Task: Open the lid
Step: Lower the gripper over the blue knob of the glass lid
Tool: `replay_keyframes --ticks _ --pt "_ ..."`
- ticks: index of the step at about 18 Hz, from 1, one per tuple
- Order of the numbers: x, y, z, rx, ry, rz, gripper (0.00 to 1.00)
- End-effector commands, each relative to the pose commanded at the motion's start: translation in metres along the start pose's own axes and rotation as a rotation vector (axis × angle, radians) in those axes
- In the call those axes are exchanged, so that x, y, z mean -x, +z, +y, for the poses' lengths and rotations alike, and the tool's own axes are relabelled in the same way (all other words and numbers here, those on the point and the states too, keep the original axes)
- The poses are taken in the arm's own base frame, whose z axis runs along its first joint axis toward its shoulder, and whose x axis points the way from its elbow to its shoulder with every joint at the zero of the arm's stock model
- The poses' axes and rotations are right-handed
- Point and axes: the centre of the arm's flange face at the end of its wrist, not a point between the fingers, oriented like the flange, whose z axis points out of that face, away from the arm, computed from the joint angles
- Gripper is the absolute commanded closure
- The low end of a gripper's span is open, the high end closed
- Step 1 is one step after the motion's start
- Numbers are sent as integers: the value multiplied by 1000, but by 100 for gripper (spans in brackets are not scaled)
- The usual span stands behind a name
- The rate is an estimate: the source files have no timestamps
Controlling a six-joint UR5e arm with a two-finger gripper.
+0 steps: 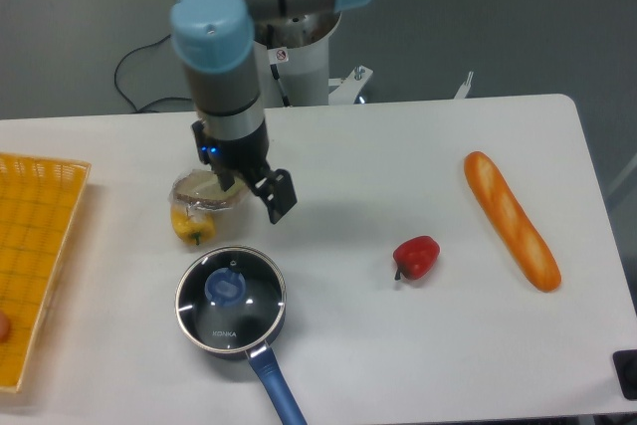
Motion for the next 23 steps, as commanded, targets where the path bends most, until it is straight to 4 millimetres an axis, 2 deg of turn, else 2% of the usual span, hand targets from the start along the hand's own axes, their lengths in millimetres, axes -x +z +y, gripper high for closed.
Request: replay_keyframes --ticks 5,7,13,16,20,23 --pt "-20 28 -27 92 -138 -43 0" --pt "-21 31 -41 89 -179 -50 0" --pt "-24 39 -50 55 -259 6 0" --pt "-20 43 -57 1 -298 82 0" --pt "1 57 -57 -51 -336 172 0" --pt "6 58 -57 -55 -340 175 0"
